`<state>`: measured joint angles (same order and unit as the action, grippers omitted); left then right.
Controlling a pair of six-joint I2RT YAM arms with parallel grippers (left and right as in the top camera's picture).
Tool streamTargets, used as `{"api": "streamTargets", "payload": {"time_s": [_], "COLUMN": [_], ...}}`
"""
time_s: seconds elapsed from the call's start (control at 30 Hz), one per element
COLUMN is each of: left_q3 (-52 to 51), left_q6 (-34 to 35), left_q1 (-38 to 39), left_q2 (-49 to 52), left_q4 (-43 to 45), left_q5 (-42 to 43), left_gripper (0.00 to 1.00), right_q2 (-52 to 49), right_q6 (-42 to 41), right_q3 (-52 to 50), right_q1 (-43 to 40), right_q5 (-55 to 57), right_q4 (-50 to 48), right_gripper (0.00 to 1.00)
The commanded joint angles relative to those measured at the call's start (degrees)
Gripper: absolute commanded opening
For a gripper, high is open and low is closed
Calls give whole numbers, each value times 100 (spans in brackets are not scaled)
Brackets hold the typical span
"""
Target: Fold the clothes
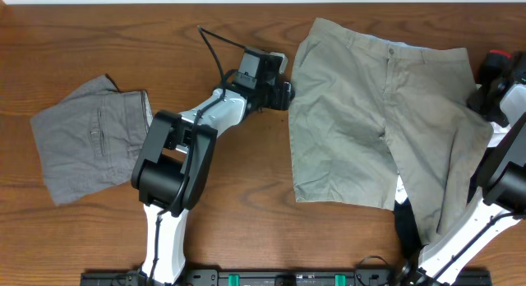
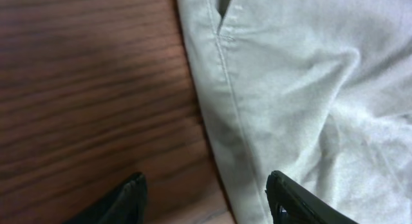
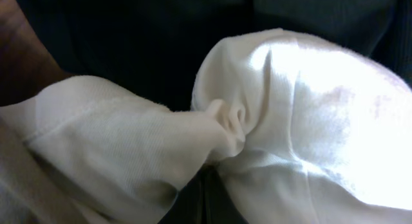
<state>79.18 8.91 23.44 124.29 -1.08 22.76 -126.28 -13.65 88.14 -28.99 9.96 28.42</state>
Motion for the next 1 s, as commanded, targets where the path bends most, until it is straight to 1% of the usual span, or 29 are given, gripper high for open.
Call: {"api": "streamTargets", "payload": {"time_s": [0.0,0.13,0.17,0.23,0.33,0.37,0.4,0.47,0.53,0.7,0.8,0.97], "left_q3": [68,68,68,68,68,68,72,114,160,162,162,157], "left_q6": [107,103,105,105,107,109,136,291,439,466,243,234], "left_q1": [116,271,302,341,345,328,304,205,52,-520,-909,-1287], "left_q2": [79,149,177,267,348,348,328,223,46,-573,-807,-839], "left_q4": [-13,-13,-13,-13,-28,-57,-125,-446,-962,-2197,-2629,-3154], "left_q5": [125,26,13,13,11,-48,-155,-516,-1034,-2315,-2393,-2393], "left_gripper": [61,55,53,45,23,13,6,6,6,6,6,6], "right_q2": [-136,-136,-136,-136,-136,-136,-136,-136,-136,-136,-136,-136], "right_q6": [-114,-160,-160,-155,-157,-157,-157,-155,-151,-74,131,466], "right_q3": [-188,-188,-188,-188,-188,-188,-188,-188,-188,-188,-188,-188], "right_q1": [138,138,138,138,138,138,138,138,138,120,107,103], "right_q5": [-295,-293,-295,-293,-293,-293,-293,-293,-289,-284,-282,-286], "right_q4": [262,317,337,372,380,380,389,402,411,310,127,-173], "right_gripper": [1,1,1,1,1,1,1,1,1,1,1,1]}}
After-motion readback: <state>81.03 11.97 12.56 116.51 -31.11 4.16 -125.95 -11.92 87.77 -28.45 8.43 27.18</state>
